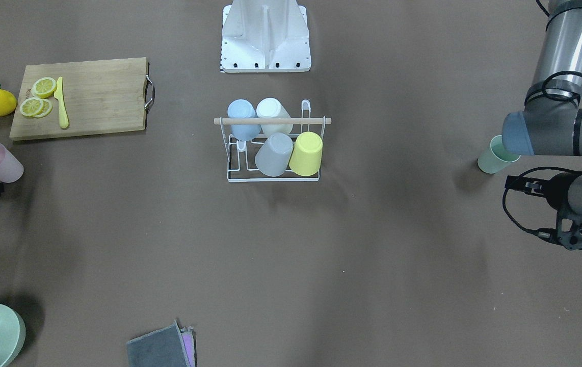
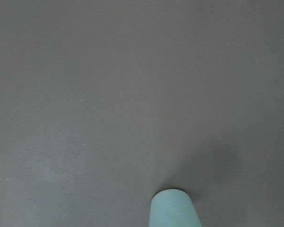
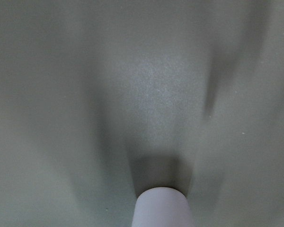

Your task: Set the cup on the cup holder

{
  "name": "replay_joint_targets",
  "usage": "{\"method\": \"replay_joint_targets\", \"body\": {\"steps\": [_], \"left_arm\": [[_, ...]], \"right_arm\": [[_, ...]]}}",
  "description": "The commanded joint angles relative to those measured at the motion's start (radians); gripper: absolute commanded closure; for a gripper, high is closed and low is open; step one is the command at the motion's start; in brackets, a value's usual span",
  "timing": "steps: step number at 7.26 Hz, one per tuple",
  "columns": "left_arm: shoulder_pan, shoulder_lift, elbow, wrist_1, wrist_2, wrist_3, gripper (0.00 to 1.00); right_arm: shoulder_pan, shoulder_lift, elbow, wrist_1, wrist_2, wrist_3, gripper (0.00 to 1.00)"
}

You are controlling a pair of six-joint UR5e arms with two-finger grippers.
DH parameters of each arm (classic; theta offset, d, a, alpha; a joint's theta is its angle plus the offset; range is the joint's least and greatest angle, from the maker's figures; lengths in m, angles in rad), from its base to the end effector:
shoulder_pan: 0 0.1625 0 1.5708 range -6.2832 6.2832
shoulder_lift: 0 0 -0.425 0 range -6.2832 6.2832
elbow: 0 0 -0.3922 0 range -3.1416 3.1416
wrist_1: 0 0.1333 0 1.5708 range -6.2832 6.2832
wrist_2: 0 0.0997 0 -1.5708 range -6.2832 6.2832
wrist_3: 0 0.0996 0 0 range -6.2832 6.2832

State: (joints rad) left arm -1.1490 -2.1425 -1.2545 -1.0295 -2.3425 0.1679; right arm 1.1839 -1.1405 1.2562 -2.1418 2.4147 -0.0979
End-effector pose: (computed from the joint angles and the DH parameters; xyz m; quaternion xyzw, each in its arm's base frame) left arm 0.2222 -0.6511 0.5174 -0.1781 0.3528 0.2152 0.8930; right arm -0.1822 -0.6031 0.6068 -0.2612 -0.3652 -0.1236 0.8850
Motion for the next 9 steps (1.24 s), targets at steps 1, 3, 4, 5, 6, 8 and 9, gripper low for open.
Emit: {"method": "replay_joint_targets", "body": {"steps": [1,3,4,5,6,8,9], "left_arm": [[0.021,-0.043,0.078,0.000,0.005,0.005,0.02],[0.087,-0.082,0.128,0.020,0.009,0.010,0.02],[0.110,-0.083,0.130,0.051,0.011,0.010,0.02],[0.111,-0.083,0.129,0.077,0.029,0.012,0.02],[0.121,-0.094,0.127,0.089,0.063,0.012,0.02],[0.133,-0.099,0.138,0.109,0.083,0.012,0.02],[0.150,-0.097,0.147,0.108,0.088,0.013,0.02]], "right_arm": [[-0.023,0.007,-0.034,-0.010,-0.009,-0.066,0.01],[-0.035,0.008,-0.053,-0.012,-0.009,-0.075,0.02],[-0.036,0.010,-0.075,-0.016,-0.009,-0.095,0.02],[-0.041,0.013,-0.087,-0.032,-0.009,-0.104,0.02],[-0.047,0.025,-0.104,-0.058,-0.009,-0.105,0.02],[-0.050,0.031,-0.113,-0.072,-0.009,-0.105,0.02],[-0.055,0.034,-0.115,-0.078,-0.009,-0.106,0.02]]}}
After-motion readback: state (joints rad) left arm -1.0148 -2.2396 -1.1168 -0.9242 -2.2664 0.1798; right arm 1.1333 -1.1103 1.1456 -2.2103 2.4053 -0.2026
